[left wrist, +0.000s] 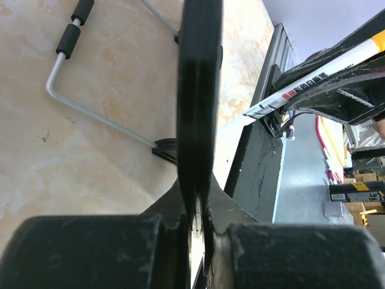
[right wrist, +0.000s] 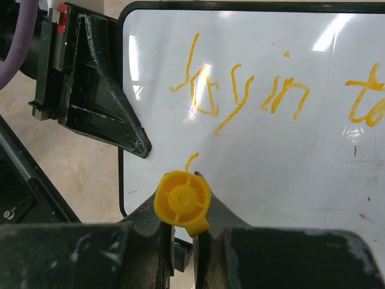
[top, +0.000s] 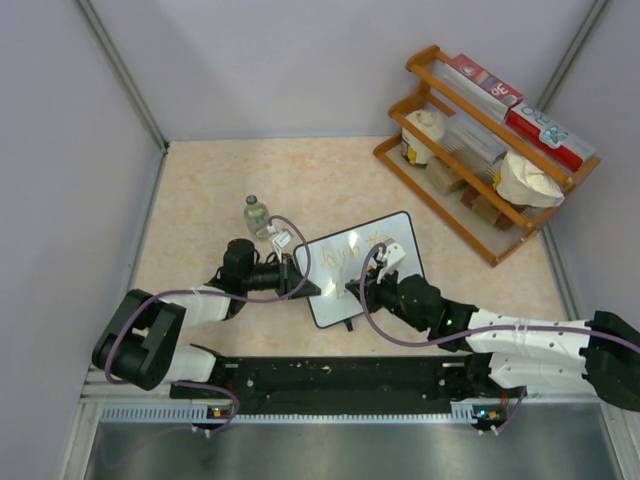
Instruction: Write a sentence on the whiteboard
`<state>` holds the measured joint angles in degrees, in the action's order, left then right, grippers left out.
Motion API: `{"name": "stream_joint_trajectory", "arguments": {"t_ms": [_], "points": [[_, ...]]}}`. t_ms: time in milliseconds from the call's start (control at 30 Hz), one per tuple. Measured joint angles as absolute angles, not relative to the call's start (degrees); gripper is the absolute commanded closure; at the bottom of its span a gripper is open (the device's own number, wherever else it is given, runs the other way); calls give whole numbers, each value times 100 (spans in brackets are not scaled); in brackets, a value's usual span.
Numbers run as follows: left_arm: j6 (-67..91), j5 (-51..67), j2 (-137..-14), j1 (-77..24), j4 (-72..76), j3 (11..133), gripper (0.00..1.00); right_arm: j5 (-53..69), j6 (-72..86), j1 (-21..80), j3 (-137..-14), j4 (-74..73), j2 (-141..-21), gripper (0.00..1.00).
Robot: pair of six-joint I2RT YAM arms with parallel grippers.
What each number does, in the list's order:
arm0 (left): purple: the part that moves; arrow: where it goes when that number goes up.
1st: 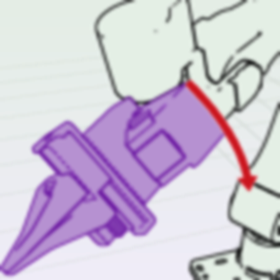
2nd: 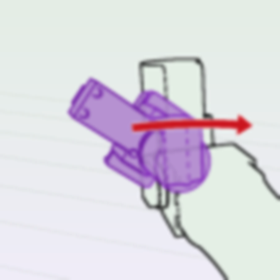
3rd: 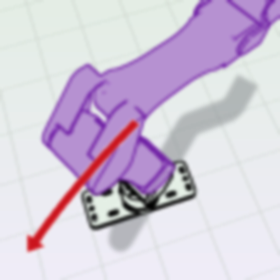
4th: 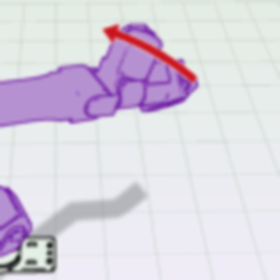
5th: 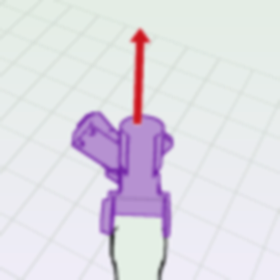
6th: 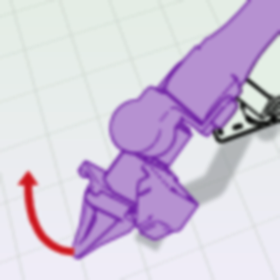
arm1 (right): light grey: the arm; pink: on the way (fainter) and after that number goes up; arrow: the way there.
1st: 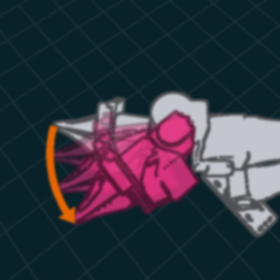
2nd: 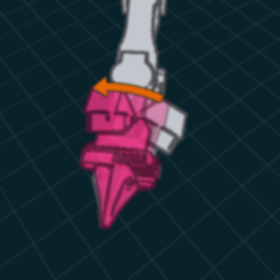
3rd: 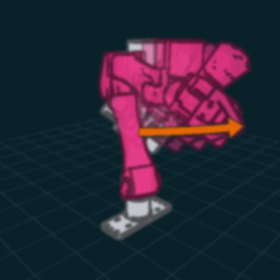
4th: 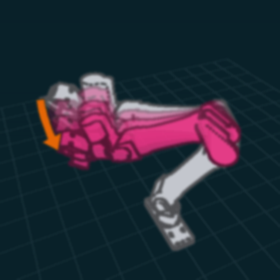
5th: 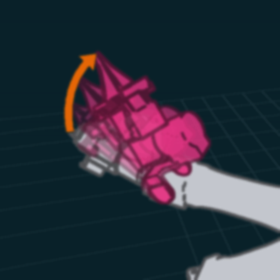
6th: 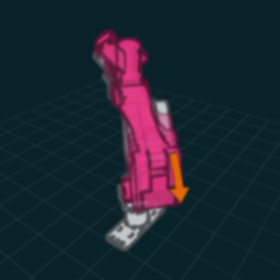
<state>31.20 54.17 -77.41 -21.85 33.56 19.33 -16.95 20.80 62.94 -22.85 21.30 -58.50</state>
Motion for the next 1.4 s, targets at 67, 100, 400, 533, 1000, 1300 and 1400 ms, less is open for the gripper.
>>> {"name": "stream_joint_trajectory", "arguments": {"t_ms": [67, 100, 400, 533, 1000, 1300, 1400], "points": [[3116, 5417, -7741, -2185, 3356, 1933, 100, -1667, 2084, 6316, -2281, 2119, -5850, 100], [3116, 5419, -7741, -2185, 3356, 1933, 100, -1660, 2088, 6320, -2281, 2115, -5852, 100], [3081, 5419, -7741, -2185, 3356, 1933, 100, -1546, 2189, 6326, -2303, 2169, -5996, 100], [3068, 5422, -7741, -2185, 3356, 1933, 100, -1538, 2246, 6326, -2346, 2158, -6038, 100], [3072, 5443, -7741, -2185, 3361, 1933, 100, -1712, 2185, 6322, -2512, 1949, -5015, 100], [3074, 5446, -7741, -2185, 3361, 1933, 100, -1938, 2082, 6235, -2856, 1787, -5577, 100], [3072, 5446, -7741, -2185, 3361, 1933, 100, -1986, 2082, 6233, -2862, 1787, -5699, 100]]}}
